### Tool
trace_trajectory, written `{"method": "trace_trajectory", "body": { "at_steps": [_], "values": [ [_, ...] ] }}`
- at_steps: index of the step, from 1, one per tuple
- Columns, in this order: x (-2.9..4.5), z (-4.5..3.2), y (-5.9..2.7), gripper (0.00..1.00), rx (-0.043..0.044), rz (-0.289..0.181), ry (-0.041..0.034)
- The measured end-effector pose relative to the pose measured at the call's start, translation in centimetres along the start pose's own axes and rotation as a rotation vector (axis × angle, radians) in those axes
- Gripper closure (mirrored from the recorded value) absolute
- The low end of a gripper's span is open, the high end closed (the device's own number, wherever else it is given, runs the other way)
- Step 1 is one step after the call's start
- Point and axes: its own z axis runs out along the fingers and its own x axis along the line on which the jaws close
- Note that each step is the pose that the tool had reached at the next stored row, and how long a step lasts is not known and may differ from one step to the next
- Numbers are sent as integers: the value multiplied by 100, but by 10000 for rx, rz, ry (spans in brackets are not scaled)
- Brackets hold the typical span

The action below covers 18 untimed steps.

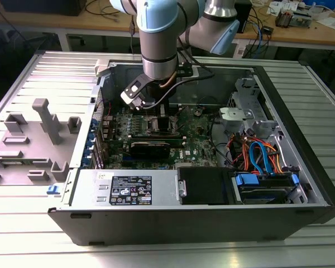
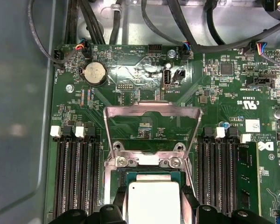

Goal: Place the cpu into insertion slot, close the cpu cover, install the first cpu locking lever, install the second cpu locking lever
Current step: 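Place the cpu into insertion slot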

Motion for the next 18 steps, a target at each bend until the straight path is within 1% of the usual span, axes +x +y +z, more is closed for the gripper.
{"method": "trace_trajectory", "body": {
  "at_steps": [6, 8, 18],
  "values": [
    [0, 1, 0, 46, -2, 9, 6],
    [6, 1, 0, 46, 1, 139, -5],
    [6, 1, 0, 46, 1, 147, -7]
  ]
}}
